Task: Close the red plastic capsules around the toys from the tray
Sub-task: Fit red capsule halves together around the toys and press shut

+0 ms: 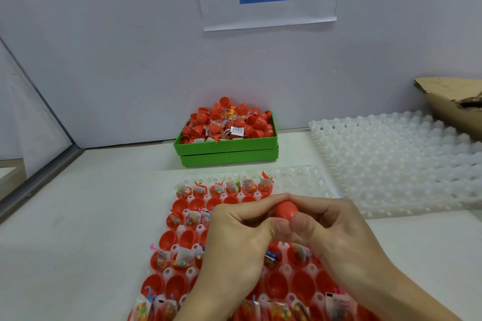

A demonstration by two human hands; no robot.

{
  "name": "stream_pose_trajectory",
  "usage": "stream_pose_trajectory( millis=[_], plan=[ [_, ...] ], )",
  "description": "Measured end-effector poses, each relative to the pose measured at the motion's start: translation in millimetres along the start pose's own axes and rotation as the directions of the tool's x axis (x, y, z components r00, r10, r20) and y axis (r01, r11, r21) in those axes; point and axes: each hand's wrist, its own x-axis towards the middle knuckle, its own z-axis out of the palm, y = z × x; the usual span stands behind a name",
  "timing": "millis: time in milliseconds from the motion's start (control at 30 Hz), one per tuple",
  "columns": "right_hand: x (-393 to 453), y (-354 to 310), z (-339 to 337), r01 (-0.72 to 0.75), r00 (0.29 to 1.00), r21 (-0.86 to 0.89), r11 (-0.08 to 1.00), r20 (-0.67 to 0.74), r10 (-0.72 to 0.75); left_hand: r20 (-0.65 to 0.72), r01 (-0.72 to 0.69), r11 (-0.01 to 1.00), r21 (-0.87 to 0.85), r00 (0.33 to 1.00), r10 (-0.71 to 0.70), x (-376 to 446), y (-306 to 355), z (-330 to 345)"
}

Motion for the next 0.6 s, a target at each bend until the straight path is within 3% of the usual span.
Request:
stream_pose_trajectory(
  millis=[233,600],
  plan=[
    [3.4,-1.1,-5.5,-0.055,0.996,0.06,0.997,0.068,0.051,0.057,-0.044,0.999,-0.001,0.997,0.044,1.5,5.6,-1.5],
    [2.6,-6.0,-0.9,0.011,1.0,-0.063,0.998,0.004,-0.011,0.091,-0.081,0.997,0.019,0.993,0.079,1.4,1.9,-0.3]
  ],
)
